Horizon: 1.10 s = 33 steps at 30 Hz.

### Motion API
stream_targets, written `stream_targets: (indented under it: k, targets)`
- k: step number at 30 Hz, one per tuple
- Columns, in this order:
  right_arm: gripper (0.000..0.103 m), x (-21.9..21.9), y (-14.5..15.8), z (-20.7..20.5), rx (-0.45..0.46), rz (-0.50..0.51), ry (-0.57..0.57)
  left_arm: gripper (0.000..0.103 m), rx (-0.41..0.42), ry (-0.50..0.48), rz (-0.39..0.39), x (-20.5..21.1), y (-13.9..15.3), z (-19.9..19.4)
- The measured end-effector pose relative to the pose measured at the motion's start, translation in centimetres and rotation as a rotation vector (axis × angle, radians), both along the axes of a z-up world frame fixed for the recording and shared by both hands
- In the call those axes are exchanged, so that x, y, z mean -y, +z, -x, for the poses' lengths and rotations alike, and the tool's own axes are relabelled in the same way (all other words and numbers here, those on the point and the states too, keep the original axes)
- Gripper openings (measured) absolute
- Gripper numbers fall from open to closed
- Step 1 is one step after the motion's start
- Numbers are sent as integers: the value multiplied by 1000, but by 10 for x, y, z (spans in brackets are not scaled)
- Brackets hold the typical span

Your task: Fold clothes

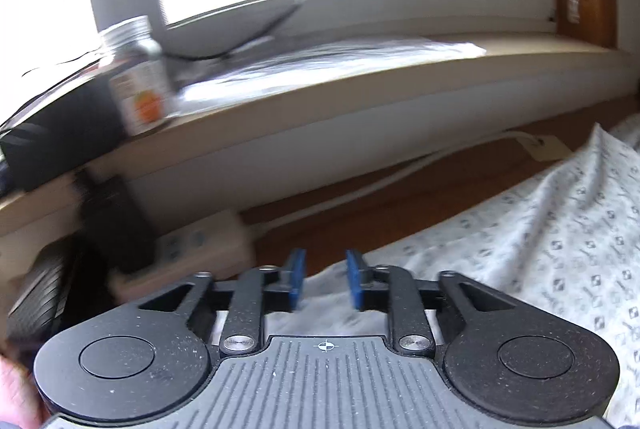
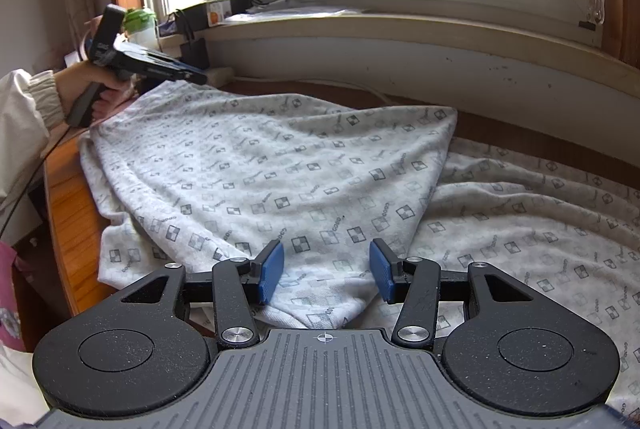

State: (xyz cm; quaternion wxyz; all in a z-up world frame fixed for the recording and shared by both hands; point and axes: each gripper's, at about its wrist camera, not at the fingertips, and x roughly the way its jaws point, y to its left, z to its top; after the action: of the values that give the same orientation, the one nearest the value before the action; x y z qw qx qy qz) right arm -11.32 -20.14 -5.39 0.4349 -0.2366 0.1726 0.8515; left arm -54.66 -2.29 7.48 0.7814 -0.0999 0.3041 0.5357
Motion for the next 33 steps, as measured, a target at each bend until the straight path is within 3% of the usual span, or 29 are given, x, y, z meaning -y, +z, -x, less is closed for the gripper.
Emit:
stream_targets:
  k: [1,8,9,10,11,12,14,16,18,21,23,25,29,33]
  targets:
    - [48,0,0,0,-1,0,0,46,-8,8,1,3,1,7]
    - [48,-1,0,-1,-4,1,1,52,14,33,59,8,-5,35]
    - [48,-1,0,0,-3,0,1,50,12,38,45,9,-6,35]
    - [48,0,0,0,-2,0,1,36,6,45,23,11,-7,35]
    - [48,0,0,0,-1,-1,1,11,3,48,10,12,-8,35]
    - [48,0,0,0,-1,-1,2,2,6,55,-8,13,-7,35]
    - [48,0,0,0,0,-1,3,2,52,91,-43,17,-2,41]
    - [48,0,0,0,2,-2,4,2,82,172,-21,12,-3,50]
    - [48,0,0,0,4,-4,5,3,65,186,7,7,-10,51]
    - [48,0,0,-1,1,-3,7,12,15,207,-10,8,-12,43]
    - [48,0,0,-2,0,-3,8,47,-1,240,-48,11,-7,38]
    - [48,0,0,-2,0,-3,9,57,12,237,-81,13,1,30]
    - [48,0,0,-1,0,-3,8,71,57,164,-112,15,18,-1]
    - [49,1,0,-2,-4,-3,7,72,97,25,-100,14,21,-57]
